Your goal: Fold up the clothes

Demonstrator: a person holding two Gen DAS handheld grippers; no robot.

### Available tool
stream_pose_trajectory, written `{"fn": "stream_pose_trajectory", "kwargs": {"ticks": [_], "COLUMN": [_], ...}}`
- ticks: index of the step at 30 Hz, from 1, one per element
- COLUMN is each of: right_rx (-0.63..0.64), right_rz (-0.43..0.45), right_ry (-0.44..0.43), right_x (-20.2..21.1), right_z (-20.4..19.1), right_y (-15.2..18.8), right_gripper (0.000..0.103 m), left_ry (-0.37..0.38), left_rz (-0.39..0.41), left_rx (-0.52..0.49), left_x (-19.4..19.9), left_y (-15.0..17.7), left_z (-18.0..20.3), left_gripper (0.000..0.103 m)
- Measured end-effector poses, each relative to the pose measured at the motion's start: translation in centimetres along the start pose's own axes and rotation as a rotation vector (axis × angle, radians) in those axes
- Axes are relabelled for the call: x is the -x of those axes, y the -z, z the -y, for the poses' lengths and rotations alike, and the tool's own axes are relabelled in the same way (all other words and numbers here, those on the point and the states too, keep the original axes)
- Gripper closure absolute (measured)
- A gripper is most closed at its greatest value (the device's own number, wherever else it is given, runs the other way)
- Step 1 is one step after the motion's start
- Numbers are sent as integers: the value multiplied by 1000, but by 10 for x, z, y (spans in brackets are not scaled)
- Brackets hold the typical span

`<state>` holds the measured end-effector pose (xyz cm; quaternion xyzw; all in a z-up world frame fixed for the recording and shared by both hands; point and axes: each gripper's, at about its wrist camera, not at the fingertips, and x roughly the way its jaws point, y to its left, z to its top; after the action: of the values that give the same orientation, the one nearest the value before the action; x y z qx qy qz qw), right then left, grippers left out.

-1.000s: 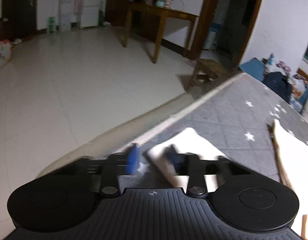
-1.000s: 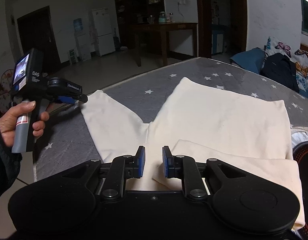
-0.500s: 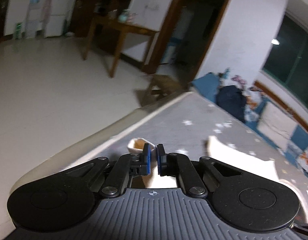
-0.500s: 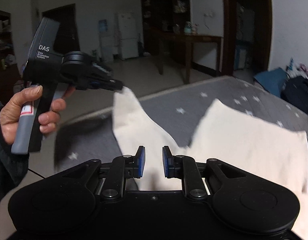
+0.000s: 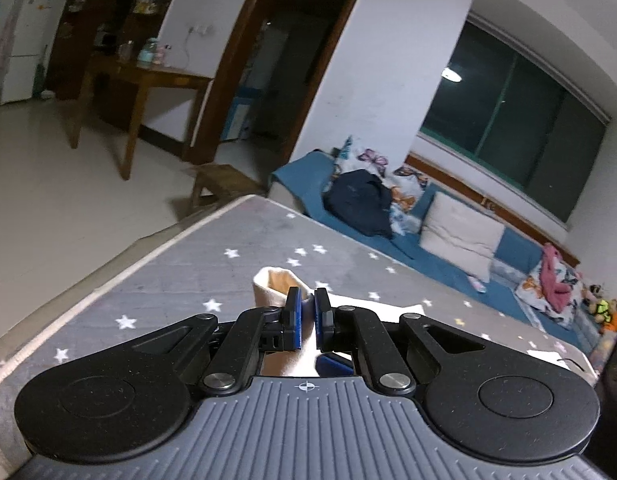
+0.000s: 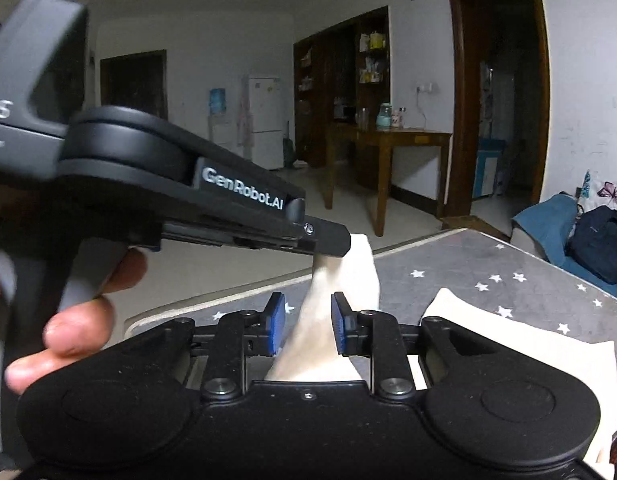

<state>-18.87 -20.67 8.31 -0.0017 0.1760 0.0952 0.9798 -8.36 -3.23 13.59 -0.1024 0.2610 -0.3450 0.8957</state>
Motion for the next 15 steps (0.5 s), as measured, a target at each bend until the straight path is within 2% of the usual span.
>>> {"fn": "stream_pose_trajectory", "kwargs": {"ticks": [3,6,9,15], "right_rx": [-21,-42,-77,-130], "right_rz": [11,15,15,19], "right_ry": [29,53,72,156], "right_x": [4,10,20,42], "right_z": [7,14,26,57], "right_y": [-1,0,2,12], "right_gripper": [76,92,98,98], "left_ry": [41,62,89,108], "left_rz": [-12,-21,-30,-10], "left_rx": [-9,-20,-14,-31], "left_x": [-1,-3,-4,2], "left_y": [5,9,14,24], "left_z": [13,23,29,31], "left_gripper": [96,96,96,93]}}
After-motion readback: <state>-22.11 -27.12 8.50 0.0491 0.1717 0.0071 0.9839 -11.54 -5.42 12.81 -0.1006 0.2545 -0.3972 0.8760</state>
